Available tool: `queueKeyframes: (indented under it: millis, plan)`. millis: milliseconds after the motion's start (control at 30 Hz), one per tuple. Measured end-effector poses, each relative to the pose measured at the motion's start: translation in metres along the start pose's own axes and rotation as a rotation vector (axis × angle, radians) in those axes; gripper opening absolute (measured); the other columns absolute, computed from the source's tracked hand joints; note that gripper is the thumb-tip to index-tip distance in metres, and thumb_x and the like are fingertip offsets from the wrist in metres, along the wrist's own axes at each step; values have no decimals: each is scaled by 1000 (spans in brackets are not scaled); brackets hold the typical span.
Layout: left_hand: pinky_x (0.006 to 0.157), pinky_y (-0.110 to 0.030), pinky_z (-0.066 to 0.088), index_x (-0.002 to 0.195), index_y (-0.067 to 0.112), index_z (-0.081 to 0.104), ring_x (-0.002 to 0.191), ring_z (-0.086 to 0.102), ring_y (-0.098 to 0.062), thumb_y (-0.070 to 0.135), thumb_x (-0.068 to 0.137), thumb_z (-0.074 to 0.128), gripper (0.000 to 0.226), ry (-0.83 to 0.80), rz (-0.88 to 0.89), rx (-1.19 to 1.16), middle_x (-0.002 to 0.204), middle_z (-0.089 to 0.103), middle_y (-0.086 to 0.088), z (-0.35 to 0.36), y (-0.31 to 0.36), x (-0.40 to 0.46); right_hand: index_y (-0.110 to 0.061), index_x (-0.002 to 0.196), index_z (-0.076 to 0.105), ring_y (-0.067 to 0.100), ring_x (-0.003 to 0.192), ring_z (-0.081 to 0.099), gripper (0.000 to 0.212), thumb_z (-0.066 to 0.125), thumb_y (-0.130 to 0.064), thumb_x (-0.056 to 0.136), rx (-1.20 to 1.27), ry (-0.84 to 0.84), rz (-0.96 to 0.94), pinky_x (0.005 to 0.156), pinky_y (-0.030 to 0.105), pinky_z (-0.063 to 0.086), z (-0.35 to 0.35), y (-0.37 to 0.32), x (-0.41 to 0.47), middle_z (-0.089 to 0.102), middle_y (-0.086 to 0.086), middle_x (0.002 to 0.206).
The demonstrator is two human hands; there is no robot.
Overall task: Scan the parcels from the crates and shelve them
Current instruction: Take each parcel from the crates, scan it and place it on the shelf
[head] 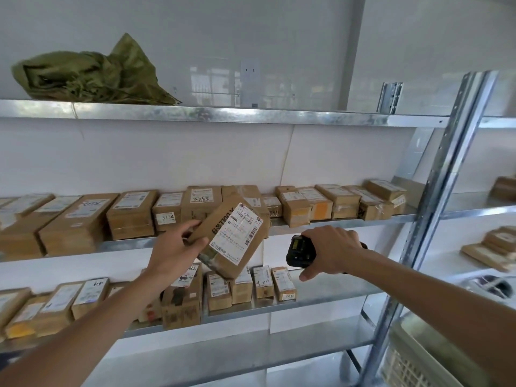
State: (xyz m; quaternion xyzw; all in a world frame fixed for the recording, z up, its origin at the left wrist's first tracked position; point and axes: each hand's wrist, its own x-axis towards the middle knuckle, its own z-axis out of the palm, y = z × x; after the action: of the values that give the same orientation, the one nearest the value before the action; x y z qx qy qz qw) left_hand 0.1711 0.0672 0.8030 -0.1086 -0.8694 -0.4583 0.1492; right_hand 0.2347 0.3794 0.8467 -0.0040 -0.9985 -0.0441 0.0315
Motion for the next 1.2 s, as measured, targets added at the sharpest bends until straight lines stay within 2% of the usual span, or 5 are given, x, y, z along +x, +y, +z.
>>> queueKeyframes:
  millis: [567,767,900,1000,1200]
  plan:
    - [85,-41,62,132,26,59,98,71,-15,32,93,71,41,-179,-85,-317,111,69,6,84,23,5,-33,129,54,11,100,64,75,88,-59,68,551,38,51,93,36,57,40,12,-8,68,-11,115]
    - [77,-38,64,132,23,56,99,71,-21,32,92,71,43,-336,-121,-462,123,63,-1,150,52,1,-35,134,55,8,97,62,76,88,-58,70,582,181,118,83,26,52,48,60,-22,69,-14,117]
    - [84,-39,62,129,30,58,98,73,-18,51,77,74,58,-471,-125,-451,121,67,7,196,66,9,-33,131,59,10,98,64,72,88,-55,69,595,182,188,88,31,56,59,111,-23,71,-13,114]
    - [92,-41,59,126,37,60,99,71,-14,41,84,77,45,-511,-74,-354,118,69,14,235,79,16,-32,129,61,9,98,65,69,90,-52,69,620,179,223,87,27,54,76,152,-19,72,-12,111]
    - [70,-13,53,118,34,66,89,73,-1,33,84,79,36,-483,-36,-336,110,70,23,310,96,22,-30,127,63,6,93,64,63,88,-51,74,628,124,195,82,21,54,118,225,4,72,-12,109]
